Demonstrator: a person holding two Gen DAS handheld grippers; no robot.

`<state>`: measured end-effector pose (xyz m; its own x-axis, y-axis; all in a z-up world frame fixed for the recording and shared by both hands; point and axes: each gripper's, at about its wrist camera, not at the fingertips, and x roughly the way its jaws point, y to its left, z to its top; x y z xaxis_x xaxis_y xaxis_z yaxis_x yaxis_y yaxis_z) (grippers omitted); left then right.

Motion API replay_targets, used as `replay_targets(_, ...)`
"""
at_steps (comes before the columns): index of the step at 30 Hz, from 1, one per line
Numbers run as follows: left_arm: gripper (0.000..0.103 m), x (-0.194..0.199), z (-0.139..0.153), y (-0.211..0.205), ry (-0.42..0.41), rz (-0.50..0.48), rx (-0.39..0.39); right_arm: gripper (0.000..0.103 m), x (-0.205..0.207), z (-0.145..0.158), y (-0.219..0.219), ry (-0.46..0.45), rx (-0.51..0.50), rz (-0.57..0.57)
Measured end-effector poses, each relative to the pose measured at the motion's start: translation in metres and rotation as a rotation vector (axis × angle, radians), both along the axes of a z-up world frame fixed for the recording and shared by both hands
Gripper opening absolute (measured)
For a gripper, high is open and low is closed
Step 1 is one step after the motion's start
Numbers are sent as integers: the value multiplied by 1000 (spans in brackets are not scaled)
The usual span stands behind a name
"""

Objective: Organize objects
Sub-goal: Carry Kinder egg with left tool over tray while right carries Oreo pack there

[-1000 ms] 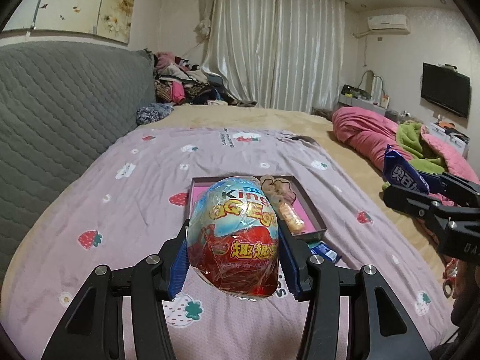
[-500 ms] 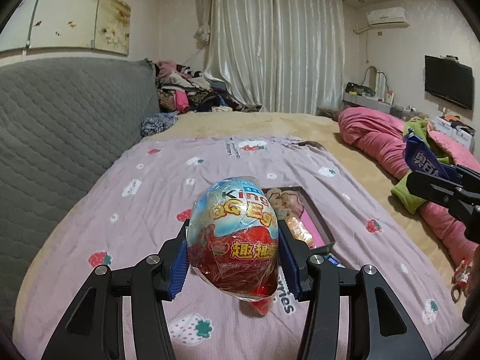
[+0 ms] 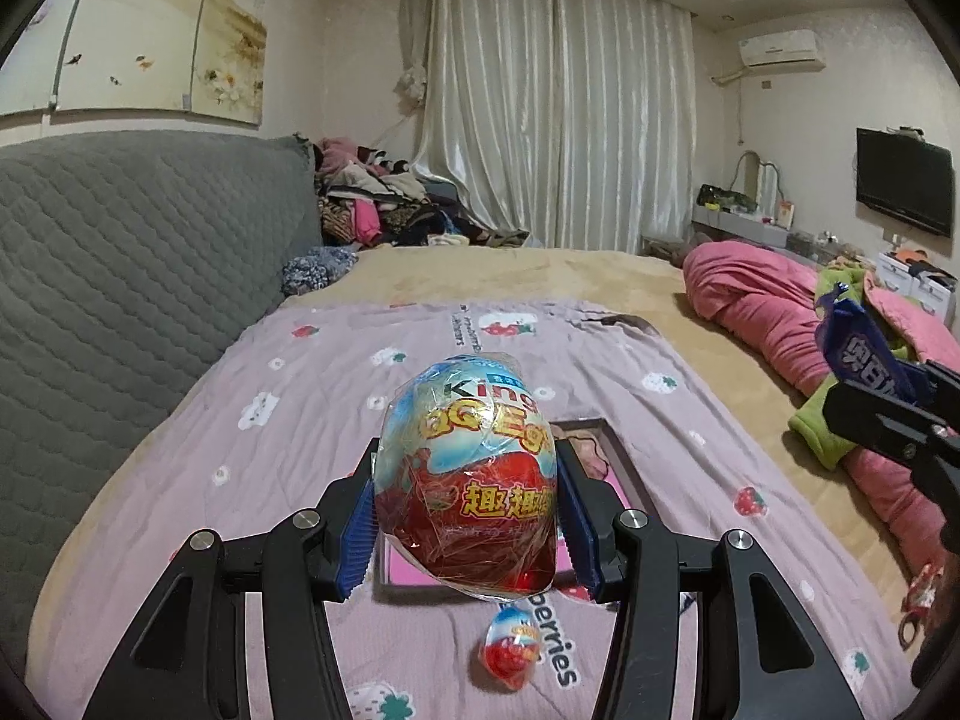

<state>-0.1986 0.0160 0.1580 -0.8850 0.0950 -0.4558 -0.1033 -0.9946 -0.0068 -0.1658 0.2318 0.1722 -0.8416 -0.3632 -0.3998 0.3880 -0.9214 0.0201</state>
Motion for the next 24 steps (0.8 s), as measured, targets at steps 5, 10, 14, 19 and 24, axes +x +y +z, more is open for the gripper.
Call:
replay_targets(5, 54, -16, 1, 4, 7, 4, -4, 60, -9, 4, 4, 20, 12, -4)
replay_targets(10, 54, -35, 4, 10, 27, 6, -13, 60, -22, 3, 5, 40, 38, -17)
replay_targets(14, 54, -51, 4, 13, 30, 2, 1, 60, -31, 0, 6, 50, 41, -20)
replay_targets(19, 54, -69, -1, 22, 40, -3, 7, 60, -42, -4, 10, 64, 33, -36)
replay_targets(24, 54, -88, -14, 26, 35, -10, 37, 60, -51, -8, 12, 81, 9, -32)
